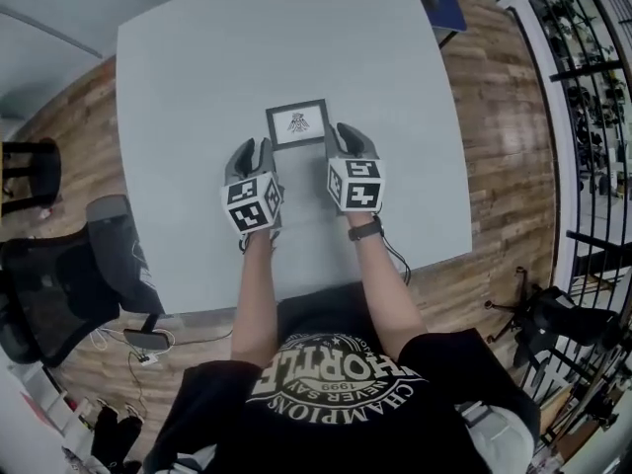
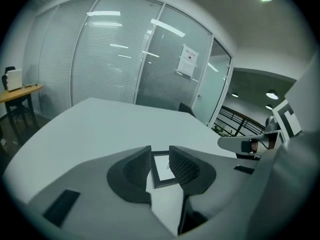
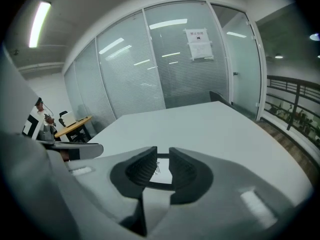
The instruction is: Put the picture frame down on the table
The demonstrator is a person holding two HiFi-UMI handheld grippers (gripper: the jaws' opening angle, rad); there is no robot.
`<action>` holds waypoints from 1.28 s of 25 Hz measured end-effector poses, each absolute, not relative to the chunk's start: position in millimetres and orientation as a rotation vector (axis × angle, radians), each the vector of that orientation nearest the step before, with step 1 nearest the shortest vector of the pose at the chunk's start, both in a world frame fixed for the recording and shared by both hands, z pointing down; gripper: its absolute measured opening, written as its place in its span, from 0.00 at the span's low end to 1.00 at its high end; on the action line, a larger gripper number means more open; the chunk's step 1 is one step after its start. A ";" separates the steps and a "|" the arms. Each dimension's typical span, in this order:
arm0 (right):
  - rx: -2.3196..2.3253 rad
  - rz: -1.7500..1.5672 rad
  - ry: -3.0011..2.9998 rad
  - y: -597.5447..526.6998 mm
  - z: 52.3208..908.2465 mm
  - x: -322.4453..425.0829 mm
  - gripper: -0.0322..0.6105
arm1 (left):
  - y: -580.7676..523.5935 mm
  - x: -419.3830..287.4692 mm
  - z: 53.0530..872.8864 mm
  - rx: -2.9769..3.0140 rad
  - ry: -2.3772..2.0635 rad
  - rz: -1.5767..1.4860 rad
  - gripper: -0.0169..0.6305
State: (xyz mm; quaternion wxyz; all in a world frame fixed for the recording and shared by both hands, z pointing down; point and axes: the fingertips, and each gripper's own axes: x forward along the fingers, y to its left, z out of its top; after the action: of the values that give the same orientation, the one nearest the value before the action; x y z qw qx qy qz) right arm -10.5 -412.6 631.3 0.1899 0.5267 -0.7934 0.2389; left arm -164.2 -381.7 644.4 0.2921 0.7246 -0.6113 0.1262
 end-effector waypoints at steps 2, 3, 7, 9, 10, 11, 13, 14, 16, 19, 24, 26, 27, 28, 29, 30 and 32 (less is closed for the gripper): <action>1.493 0.617 -2.280 -398.1 602.1 -12.1 0.16 | -367.8 -163.3 615.1 1.981 -1.647 0.306 0.17; 1.504 0.588 -2.301 -392.0 587.4 -11.4 0.16 | -361.2 -161.7 601.2 2.005 -1.654 0.295 0.17; 1.541 0.460 -2.393 -363.1 522.5 -7.8 0.16 | -328.6 -156.4 545.8 2.098 -1.690 0.255 0.17; 1.552 0.398 -2.440 -346.9 492.1 -9.0 0.15 | -313.1 -157.8 519.1 2.137 -1.714 0.225 0.17; 1.556 0.369 -2.461 -339.1 478.7 -9.7 0.15 | -306.4 -158.3 506.2 2.155 -1.726 0.211 0.17; 1.558 0.340 -2.481 -331.9 465.9 -10.1 0.15 | -300.6 -158.3 493.1 2.174 -1.740 0.196 0.16; 1.562 0.284 -2.518 -319.1 441.9 -10.6 0.15 | -290.7 -157.2 466.5 2.213 -1.767 0.164 0.14; 1.564 0.260 -2.536 -312.7 430.9 -11.0 0.10 | -285.6 -156.5 453.7 2.233 -1.779 0.149 0.13; 1.567 0.227 -2.565 -298.3 413.2 -12.0 0.07 | -272.8 -155.2 431.4 2.270 -1.799 0.124 0.11; 1.575 0.189 -2.577 -275.6 397.6 -11.8 0.05 | -250.3 -152.7 407.8 2.314 -1.821 0.096 0.07; 1.598 0.119 -2.581 -245.8 382.8 -8.5 0.05 | -221.0 -145.6 388.8 2.349 -1.793 0.032 0.04; 1.600 0.088 -2.586 -234.6 378.7 -7.0 0.05 | -210.5 -142.7 386.2 2.359 -1.785 0.022 0.04; 1.602 0.078 -2.586 -229.7 378.1 -6.1 0.05 | -205.7 -141.4 386.4 2.364 -1.783 0.022 0.04; 1.605 0.075 -2.585 -225.5 378.4 -5.2 0.05 | -201.4 -140.4 387.3 2.368 -1.782 0.025 0.04; 1.609 0.076 -2.582 -221.9 379.3 -4.3 0.05 | -197.9 -139.7 388.8 2.371 -1.781 0.030 0.04; 1.613 0.078 -2.580 -218.9 380.3 -3.6 0.05 | -195.2 -139.3 390.2 2.373 -1.783 0.036 0.04; 1.617 0.078 -2.580 -214.5 380.8 -3.3 0.05 | -192.1 -139.4 392.1 2.376 -1.793 0.055 0.04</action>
State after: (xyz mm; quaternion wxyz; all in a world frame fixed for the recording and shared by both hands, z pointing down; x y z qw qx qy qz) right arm -3.3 -214.5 380.8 0.0476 0.5302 -0.8461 0.0255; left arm -139.4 -192.1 392.1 0.0820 0.7954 -0.6002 0.0185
